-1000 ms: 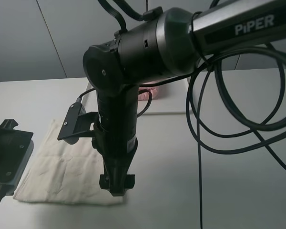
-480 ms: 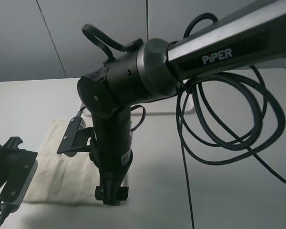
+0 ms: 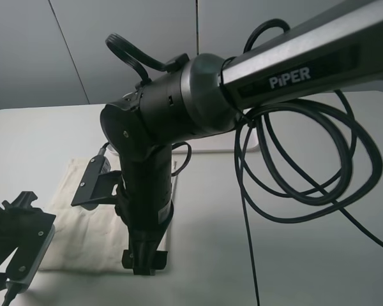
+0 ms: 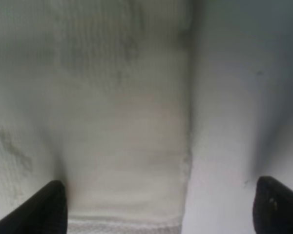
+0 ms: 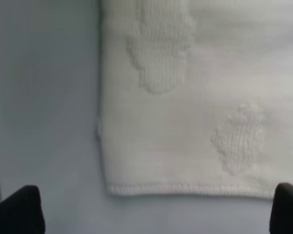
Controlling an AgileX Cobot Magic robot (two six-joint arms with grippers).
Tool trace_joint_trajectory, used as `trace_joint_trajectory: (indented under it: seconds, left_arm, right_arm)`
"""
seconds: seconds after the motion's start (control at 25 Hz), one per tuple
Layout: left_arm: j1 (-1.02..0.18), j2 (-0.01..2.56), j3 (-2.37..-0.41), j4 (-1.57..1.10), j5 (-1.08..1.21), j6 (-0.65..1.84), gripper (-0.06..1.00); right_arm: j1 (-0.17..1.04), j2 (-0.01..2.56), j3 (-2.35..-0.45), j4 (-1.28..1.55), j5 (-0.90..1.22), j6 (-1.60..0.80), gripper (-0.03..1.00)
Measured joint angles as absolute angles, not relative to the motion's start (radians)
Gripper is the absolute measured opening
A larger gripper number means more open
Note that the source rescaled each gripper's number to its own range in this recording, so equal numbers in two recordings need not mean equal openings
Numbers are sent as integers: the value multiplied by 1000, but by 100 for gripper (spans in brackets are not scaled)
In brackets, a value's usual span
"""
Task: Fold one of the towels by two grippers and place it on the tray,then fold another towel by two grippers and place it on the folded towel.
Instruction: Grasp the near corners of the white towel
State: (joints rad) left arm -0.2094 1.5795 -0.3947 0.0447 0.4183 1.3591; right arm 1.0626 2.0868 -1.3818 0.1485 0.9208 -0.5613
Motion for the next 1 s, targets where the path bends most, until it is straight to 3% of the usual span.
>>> trace_joint_trajectory:
  seconds: [0.76, 1.0]
  left_arm:
    - [-209, 1650, -397, 66, 408, 1357, 98]
    - [-209, 1650, -397, 66, 408, 1357, 98]
  right_arm:
    - [1128, 2126, -1382, 148, 938, -579, 100]
    - [1145, 2141, -1382, 47, 920, -479, 93]
